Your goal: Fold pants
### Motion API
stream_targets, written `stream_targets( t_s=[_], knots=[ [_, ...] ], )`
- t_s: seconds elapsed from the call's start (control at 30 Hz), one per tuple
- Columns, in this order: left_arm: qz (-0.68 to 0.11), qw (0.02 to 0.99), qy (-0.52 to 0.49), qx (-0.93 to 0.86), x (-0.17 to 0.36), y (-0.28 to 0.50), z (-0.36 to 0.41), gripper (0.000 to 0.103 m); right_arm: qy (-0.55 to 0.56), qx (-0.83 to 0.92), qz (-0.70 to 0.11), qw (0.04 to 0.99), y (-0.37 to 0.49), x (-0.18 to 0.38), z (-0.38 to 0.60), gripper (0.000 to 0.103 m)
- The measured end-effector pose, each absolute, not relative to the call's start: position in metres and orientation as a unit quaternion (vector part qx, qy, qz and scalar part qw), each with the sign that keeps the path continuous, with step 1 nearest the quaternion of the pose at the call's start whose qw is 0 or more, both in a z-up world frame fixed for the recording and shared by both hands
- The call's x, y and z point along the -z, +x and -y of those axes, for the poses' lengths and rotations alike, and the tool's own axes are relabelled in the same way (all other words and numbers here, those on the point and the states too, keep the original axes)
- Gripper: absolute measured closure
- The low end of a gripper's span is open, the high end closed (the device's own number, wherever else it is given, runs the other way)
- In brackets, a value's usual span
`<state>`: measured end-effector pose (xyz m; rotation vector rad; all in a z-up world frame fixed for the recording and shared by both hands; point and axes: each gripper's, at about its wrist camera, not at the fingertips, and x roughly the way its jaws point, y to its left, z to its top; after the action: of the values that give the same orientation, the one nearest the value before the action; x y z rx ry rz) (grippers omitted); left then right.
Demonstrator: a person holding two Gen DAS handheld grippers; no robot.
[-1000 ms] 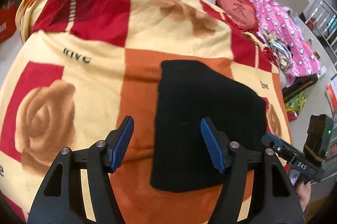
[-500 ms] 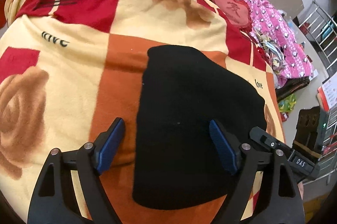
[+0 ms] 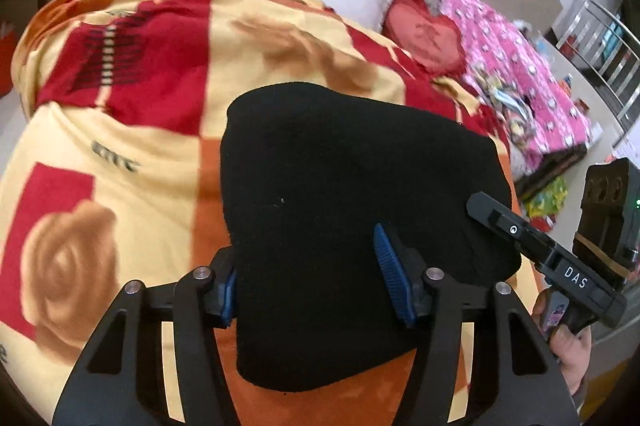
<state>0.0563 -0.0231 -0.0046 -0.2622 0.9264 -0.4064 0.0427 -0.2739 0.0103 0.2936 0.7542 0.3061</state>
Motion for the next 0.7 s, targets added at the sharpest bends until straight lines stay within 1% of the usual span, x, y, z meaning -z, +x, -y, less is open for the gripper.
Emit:
stream_targets(
  t_s=[0.1,0.17,0.23,0.27,0.3,0.33,0.43,0.53,0.7],
  knots=[
    [-0.45,0.867,-0.132,0.171,0.011,0.073,0.012,0.045,0.132,-0.154,-0.379,0.903,0.07,-0.001,0.264,0.061],
    [-0.468,0.86,-0.131,0.158,0.023,0.082,0.01,0.045,0.122,-0.141,-0.409,0.893,0.088,0.017,0.26,0.06],
    [-0.493,0.848,-0.128,0.144,0.044,0.092,0.008,0.045,0.088,-0.111,-0.443,0.885,0.099,0.038,0.255,0.059],
    [-0.494,0.846,-0.135,0.149,0.049,0.092,0.006,0.041,0.089,-0.113,-0.439,0.887,0.097,0.04,0.255,0.059],
    [-0.49,0.848,-0.139,0.148,0.05,0.09,0.004,0.036,0.093,-0.114,-0.434,0.889,0.095,0.038,0.257,0.059],
    [-0.488,0.851,-0.136,0.143,0.048,0.089,0.002,0.035,0.094,-0.114,-0.436,0.888,0.093,0.034,0.259,0.059],
    [-0.483,0.858,-0.116,0.132,0.041,0.087,0.004,0.035,0.07,-0.099,-0.419,0.9,0.08,0.012,0.259,0.059],
    [-0.467,0.873,-0.082,0.111,0.031,0.082,0.011,0.036,0.071,-0.124,-0.397,0.907,0.069,-0.009,0.252,0.059],
    [-0.444,0.889,-0.057,0.095,0.018,0.078,0.017,0.036,0.039,-0.138,-0.399,0.905,0.068,-0.015,0.228,0.059]
  ],
)
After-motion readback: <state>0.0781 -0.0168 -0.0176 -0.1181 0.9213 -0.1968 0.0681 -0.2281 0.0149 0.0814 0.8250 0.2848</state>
